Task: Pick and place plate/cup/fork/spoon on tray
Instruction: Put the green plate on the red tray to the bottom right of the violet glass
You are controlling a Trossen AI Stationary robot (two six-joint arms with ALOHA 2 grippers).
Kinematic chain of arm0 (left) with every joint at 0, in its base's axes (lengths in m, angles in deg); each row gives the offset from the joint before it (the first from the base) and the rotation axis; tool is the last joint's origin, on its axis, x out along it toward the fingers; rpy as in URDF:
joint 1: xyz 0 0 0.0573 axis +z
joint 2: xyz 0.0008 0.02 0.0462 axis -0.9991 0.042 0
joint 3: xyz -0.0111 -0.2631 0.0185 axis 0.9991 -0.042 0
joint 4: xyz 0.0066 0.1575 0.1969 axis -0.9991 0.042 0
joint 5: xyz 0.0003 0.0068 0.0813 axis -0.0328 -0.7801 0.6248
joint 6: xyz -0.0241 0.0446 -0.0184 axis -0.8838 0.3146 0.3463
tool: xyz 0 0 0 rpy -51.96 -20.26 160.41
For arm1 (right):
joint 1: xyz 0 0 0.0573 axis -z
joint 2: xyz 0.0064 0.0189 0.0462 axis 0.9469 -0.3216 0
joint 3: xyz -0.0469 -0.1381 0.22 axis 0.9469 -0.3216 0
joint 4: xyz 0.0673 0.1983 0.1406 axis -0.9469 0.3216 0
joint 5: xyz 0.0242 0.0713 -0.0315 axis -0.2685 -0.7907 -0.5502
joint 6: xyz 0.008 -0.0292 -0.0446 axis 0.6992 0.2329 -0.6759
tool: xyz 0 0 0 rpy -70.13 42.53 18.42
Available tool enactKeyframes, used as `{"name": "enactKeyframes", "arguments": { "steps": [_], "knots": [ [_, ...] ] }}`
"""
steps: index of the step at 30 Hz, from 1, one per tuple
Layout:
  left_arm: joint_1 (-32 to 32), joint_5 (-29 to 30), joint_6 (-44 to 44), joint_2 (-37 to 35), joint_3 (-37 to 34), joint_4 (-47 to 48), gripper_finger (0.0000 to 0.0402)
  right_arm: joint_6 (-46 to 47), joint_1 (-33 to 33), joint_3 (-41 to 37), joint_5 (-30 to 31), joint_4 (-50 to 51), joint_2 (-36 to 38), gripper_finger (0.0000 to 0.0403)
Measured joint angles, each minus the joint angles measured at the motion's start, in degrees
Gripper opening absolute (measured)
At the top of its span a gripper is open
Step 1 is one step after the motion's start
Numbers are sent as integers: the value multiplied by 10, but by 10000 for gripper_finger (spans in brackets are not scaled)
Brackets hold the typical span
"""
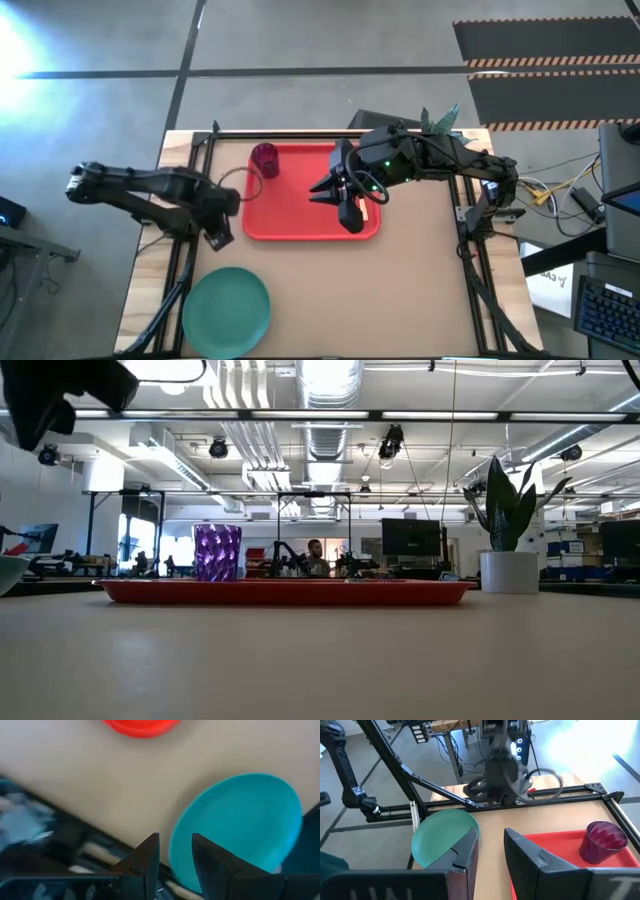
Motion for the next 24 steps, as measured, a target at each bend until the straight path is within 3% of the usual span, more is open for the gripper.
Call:
{"name": "enactKeyframes", "arguments": {
  "steps": [9,24],
  "knots": [
    [-87,-72,-87,18,-114,-226,96,-6,0,-1,-3,20,0,82],
    [-180,-73,-87,82,-188,-253,96,-7,0,-1,-3,19,0,82]
  ]
}}
